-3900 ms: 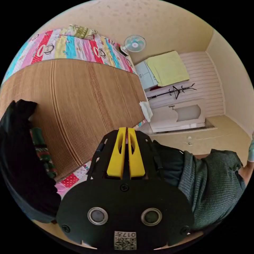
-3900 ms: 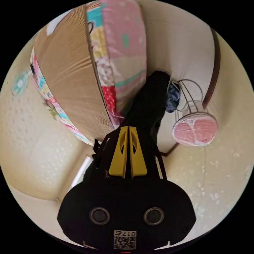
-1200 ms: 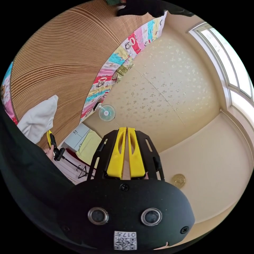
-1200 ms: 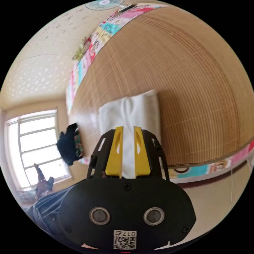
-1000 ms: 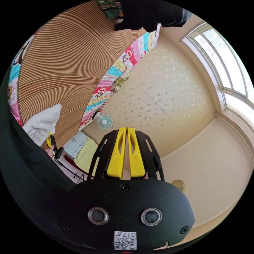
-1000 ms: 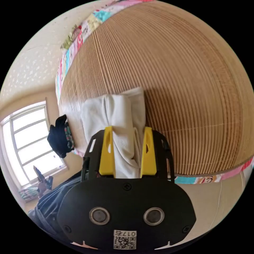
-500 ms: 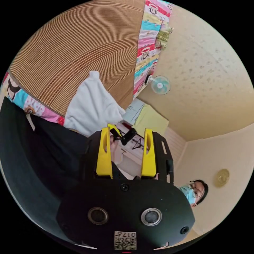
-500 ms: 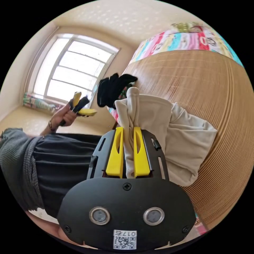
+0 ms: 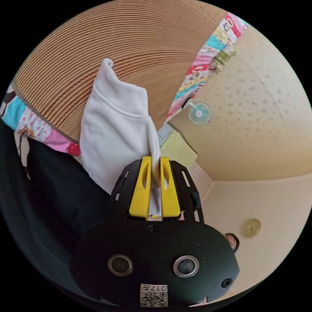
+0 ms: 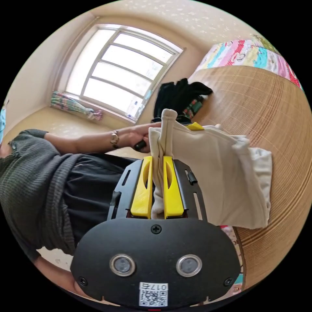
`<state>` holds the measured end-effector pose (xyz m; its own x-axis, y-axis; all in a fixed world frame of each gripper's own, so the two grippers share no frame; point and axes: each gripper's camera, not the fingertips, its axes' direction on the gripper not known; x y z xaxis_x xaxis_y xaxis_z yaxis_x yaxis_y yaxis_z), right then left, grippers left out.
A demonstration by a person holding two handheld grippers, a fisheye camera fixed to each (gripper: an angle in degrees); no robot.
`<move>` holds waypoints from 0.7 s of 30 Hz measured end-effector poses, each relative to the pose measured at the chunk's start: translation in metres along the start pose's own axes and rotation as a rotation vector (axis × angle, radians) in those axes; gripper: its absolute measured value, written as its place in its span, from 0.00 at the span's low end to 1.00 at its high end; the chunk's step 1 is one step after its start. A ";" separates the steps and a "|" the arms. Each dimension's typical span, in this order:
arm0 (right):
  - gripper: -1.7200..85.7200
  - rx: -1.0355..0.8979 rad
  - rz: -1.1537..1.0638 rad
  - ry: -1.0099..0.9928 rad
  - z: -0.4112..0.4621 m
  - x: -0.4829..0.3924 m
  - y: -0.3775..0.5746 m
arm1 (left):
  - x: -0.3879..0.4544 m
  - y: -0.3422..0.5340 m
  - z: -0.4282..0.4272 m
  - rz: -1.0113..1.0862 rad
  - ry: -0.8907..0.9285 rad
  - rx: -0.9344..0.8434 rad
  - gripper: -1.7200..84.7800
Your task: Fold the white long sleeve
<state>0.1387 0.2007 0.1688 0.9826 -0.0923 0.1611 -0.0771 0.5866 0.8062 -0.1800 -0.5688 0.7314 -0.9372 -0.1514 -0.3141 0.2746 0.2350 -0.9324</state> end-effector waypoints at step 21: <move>0.06 0.326 -0.548 0.121 0.107 -0.099 -0.059 | 0.217 0.264 -0.028 1.493 0.419 -1.069 0.07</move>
<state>0.0280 0.0893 0.1664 0.9049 -0.2059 -0.3725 0.4121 0.2042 0.8880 -0.3166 -0.5130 0.4223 -0.1164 0.8893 -0.4422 0.7283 0.3791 0.5708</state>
